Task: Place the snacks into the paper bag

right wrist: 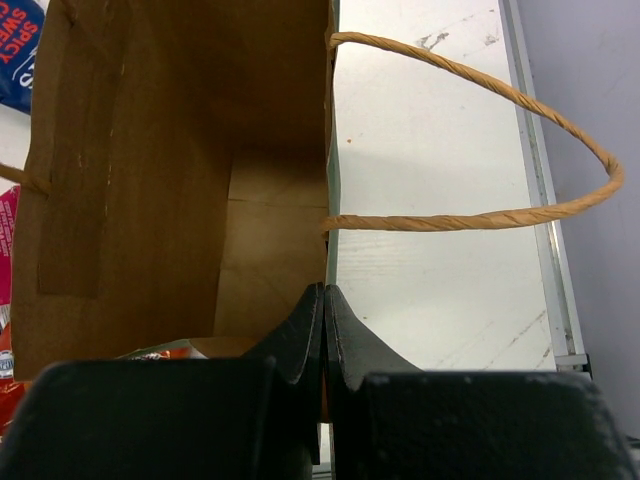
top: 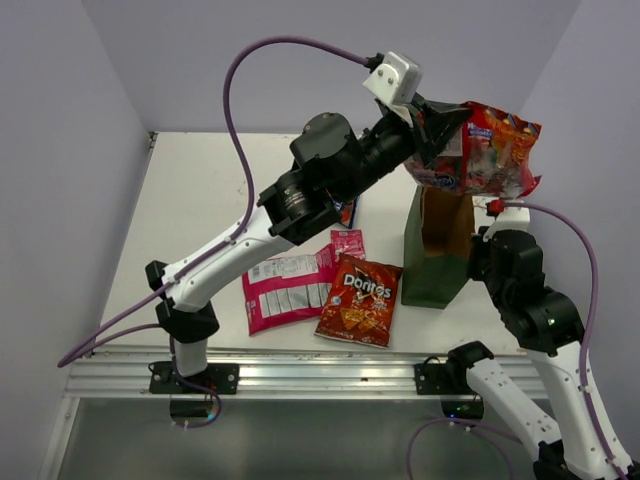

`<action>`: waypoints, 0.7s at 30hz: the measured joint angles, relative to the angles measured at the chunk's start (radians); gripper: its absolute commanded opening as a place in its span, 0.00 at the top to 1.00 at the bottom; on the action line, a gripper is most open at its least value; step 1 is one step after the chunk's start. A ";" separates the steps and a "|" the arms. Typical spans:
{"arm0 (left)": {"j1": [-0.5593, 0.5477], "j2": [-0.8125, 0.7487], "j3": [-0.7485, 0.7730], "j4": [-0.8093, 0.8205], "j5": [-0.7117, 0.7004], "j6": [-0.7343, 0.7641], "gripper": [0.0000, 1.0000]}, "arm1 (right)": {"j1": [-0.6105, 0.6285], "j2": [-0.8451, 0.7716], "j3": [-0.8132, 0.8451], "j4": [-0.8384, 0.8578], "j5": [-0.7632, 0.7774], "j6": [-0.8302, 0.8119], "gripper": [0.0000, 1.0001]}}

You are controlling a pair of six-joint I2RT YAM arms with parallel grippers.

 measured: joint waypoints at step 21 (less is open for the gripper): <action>0.001 -0.019 -0.210 0.163 0.140 -0.004 1.00 | 0.000 -0.001 -0.002 -0.003 -0.003 0.000 1.00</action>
